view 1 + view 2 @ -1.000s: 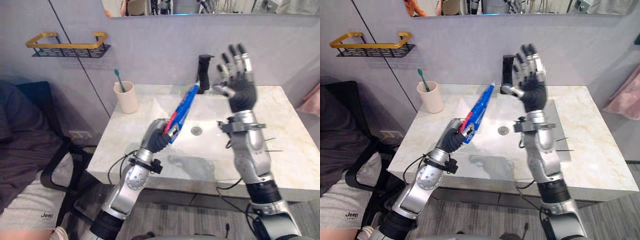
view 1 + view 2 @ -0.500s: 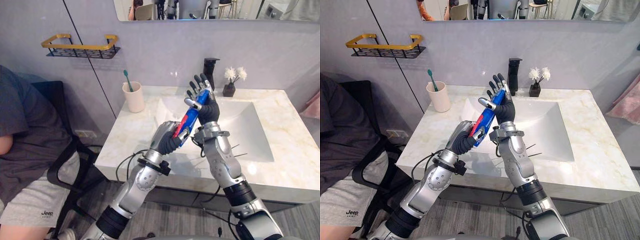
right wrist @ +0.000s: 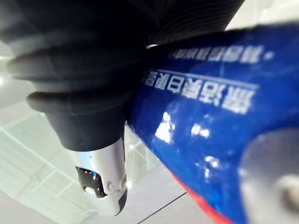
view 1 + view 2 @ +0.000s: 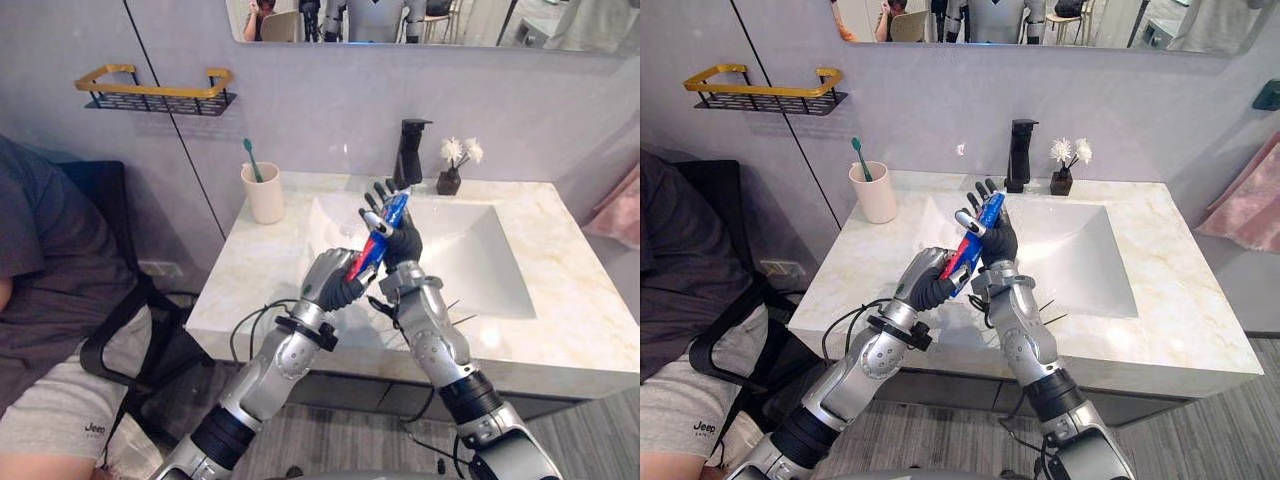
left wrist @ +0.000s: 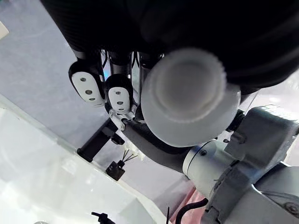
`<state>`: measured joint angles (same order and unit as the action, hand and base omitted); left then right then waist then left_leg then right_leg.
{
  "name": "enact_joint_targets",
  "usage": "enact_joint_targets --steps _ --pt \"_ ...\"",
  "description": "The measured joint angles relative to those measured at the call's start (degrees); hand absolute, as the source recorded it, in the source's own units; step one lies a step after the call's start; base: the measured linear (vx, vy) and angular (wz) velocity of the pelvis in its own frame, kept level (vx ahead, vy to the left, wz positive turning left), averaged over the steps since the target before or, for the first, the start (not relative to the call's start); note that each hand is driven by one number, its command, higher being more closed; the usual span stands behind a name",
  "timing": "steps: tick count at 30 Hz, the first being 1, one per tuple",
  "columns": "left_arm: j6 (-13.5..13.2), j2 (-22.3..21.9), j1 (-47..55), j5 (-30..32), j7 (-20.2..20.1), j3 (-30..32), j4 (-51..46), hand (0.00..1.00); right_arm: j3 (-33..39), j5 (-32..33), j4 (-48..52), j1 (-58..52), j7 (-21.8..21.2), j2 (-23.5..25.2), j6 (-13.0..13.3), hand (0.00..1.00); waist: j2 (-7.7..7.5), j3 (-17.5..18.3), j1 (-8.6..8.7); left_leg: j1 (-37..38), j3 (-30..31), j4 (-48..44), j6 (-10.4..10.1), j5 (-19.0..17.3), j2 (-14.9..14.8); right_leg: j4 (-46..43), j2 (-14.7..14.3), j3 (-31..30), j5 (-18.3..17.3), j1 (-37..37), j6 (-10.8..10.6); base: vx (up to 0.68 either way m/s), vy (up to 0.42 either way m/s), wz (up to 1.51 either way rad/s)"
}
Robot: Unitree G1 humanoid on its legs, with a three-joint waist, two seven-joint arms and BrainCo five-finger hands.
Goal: Organize washtable
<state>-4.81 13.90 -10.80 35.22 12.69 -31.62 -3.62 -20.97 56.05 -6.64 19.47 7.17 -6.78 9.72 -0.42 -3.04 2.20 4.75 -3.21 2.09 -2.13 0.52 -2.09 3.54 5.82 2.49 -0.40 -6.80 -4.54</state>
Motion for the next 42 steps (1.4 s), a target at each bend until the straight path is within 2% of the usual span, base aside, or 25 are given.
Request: enact_joint_targets --steps 7,10,11,21,34,35,38,42 --pt "0.0 2.4 -2.0 2.1 -0.2 -1.9 2.2 1.00 -2.8 8.9 0.0 -1.4 -0.7 -1.3 0.4 0.00 -0.76 0.4 0.10 -0.1 -0.5 0.0 0.0 0.0 0.0 0.7 0.0 -0.6 0.5 0.0 0.0 -0.01 -0.007 -0.04" --pt "-0.2 3.2 -2.0 2.1 -0.2 -2.3 2.2 1.00 -4.1 10.7 0.0 -1.4 -1.2 -2.4 0.5 0.00 -0.92 0.5 0.10 -0.1 -0.5 0.0 0.0 0.0 0.0 0.7 0.0 -0.6 0.5 0.0 0.0 0.00 0.000 0.00" --pt "-0.3 3.7 -2.0 2.5 -0.2 -2.6 2.2 1.00 -4.7 11.9 0.0 -1.4 -1.3 -2.8 0.4 1.00 -1.00 0.5 0.08 -0.1 -0.5 0.0 0.0 0.0 0.0 0.7 0.0 -0.6 0.5 0.0 0.0 0.00 0.000 0.00" --pt "-2.5 7.8 -4.8 3.8 -0.4 -4.3 3.6 1.00 -7.3 17.6 0.0 -1.4 -3.3 -5.2 0.4 1.00 -1.26 0.7 0.00 -0.4 0.0 0.0 0.0 0.0 0.1 0.7 0.0 -0.2 0.5 0.1 0.0 -0.01 -0.006 0.02" --pt "-3.4 8.8 -4.8 4.7 -1.0 -3.7 3.7 1.00 -8.3 18.2 0.0 -1.3 -6.3 -6.4 0.4 1.00 -1.26 0.7 -0.02 -1.0 0.9 -0.1 0.0 0.3 0.1 0.6 0.0 0.6 0.5 0.0 0.0 -0.01 -0.006 0.03" --pt "-3.5 8.8 -4.5 4.9 -1.0 -3.2 3.7 0.00 -8.3 18.1 0.0 -1.3 -6.4 -6.4 0.3 1.00 -1.26 0.7 -0.02 -1.0 0.9 0.0 0.0 0.3 0.1 0.5 0.0 0.6 0.5 0.0 0.0 -0.03 -0.014 0.01" --pt "-4.3 7.1 -2.3 5.0 -0.8 -1.1 3.7 0.00 -7.7 17.7 0.2 -1.3 -7.2 -6.3 -0.1 1.00 -1.26 0.7 0.06 -0.9 0.9 0.1 0.0 0.4 0.2 0.4 0.0 0.7 0.5 0.0 0.0 -0.03 -0.011 0.00" --pt "-4.5 2.0 2.1 4.9 0.1 4.0 1.5 0.00 -3.7 14.3 3.3 -2.8 -7.5 -3.2 -0.2 1.00 -1.21 0.7 0.01 0.4 1.2 2.5 -0.1 1.8 0.3 -0.5 -0.3 1.1 0.1 0.1 0.2 -0.04 -0.018 0.05"
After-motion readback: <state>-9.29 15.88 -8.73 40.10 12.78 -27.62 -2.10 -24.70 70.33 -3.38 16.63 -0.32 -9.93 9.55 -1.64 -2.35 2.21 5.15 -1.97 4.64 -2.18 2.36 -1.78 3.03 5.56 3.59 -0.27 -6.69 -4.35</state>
